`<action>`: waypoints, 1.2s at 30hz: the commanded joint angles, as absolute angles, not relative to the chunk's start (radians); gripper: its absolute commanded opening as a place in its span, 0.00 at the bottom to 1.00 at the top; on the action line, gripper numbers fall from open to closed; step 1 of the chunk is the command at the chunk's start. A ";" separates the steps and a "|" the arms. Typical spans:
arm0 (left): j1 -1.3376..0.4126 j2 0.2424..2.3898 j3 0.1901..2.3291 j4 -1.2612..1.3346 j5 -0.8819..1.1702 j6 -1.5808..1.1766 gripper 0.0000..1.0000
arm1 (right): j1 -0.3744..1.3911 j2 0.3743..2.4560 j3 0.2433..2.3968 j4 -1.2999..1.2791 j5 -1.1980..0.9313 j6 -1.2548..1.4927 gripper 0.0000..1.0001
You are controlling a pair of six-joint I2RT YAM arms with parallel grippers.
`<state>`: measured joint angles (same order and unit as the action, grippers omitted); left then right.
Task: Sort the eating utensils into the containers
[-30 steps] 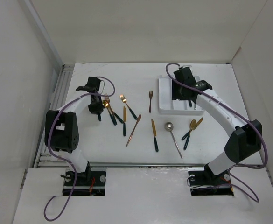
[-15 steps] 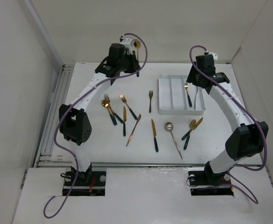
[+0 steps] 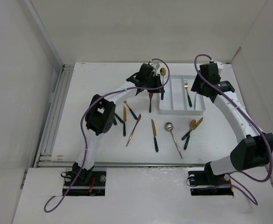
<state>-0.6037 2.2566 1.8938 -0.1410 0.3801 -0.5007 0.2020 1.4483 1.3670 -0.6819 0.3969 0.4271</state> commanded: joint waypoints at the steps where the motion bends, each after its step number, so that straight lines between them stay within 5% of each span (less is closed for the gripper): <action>1: -0.624 2.239 1.963 -0.041 0.356 -0.566 0.00 | 0.198 1.398 1.350 -0.692 0.428 0.442 0.63; 14: -0.655 2.287 1.901 -0.185 0.255 -0.601 0.04 | 0.170 1.306 1.299 -0.713 0.494 0.404 0.63; 23: -0.664 2.278 1.888 -0.195 0.275 -0.574 0.45 | 0.160 1.264 1.289 -0.713 0.433 0.347 0.70; 30: -0.664 2.256 1.969 -0.204 0.275 -0.512 0.46 | 0.192 1.255 1.261 -0.693 0.224 0.255 0.89; 36: -0.646 2.148 2.092 -0.314 0.166 -0.384 0.46 | 0.274 1.204 1.180 -0.744 0.158 0.348 0.92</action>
